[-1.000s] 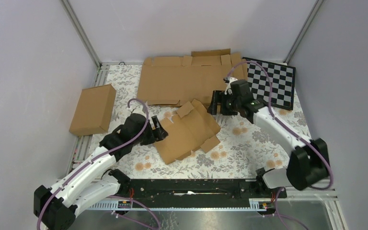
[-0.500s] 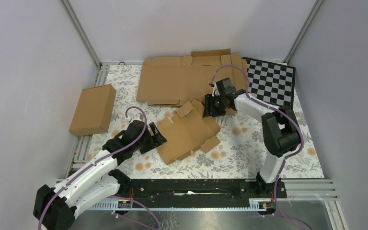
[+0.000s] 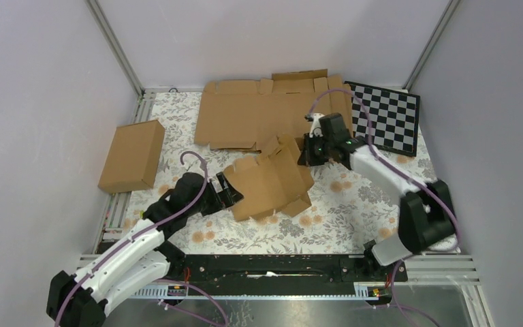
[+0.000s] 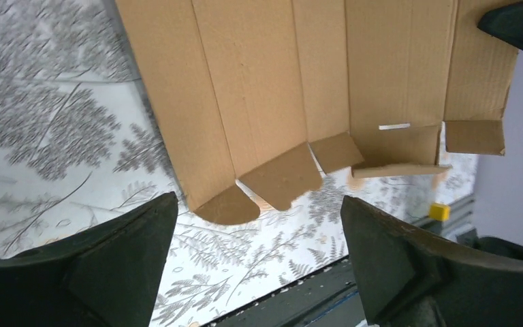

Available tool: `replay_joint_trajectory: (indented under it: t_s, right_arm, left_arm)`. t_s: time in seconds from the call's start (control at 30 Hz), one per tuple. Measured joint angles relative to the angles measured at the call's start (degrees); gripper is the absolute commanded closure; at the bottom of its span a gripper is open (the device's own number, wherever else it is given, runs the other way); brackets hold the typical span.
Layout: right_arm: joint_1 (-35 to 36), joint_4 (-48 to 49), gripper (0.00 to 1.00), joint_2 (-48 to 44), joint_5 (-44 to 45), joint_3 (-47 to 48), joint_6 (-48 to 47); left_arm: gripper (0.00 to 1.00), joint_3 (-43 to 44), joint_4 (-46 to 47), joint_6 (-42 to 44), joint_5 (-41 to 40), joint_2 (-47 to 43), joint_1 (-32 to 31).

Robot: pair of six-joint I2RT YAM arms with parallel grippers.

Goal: Fold the paper box

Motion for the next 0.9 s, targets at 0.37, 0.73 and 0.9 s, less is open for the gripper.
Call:
replay_joint_trajectory:
  t_s: [0.37, 0.73, 0.9]
  right_arm:
    - [0.0, 6.4, 1.0, -25.9, 1.7, -10.9, -0.2]
    - [0.0, 7.5, 1.0, -33.5, 4.4, -22.6, 0.4]
    - [0.0, 8.2, 1.0, -35.8, 6.3, -23.5, 0.7]
  left_arm:
    - [0.01, -14.4, 21.2, 2.5, -0.4, -12.1, 0.9]
    - [0.01, -16.8, 45.2, 8.4, 1.1, 5.4, 2.4]
    - [0.11, -16.7, 50.8, 6.8, 3.1, 15.3, 4.0]
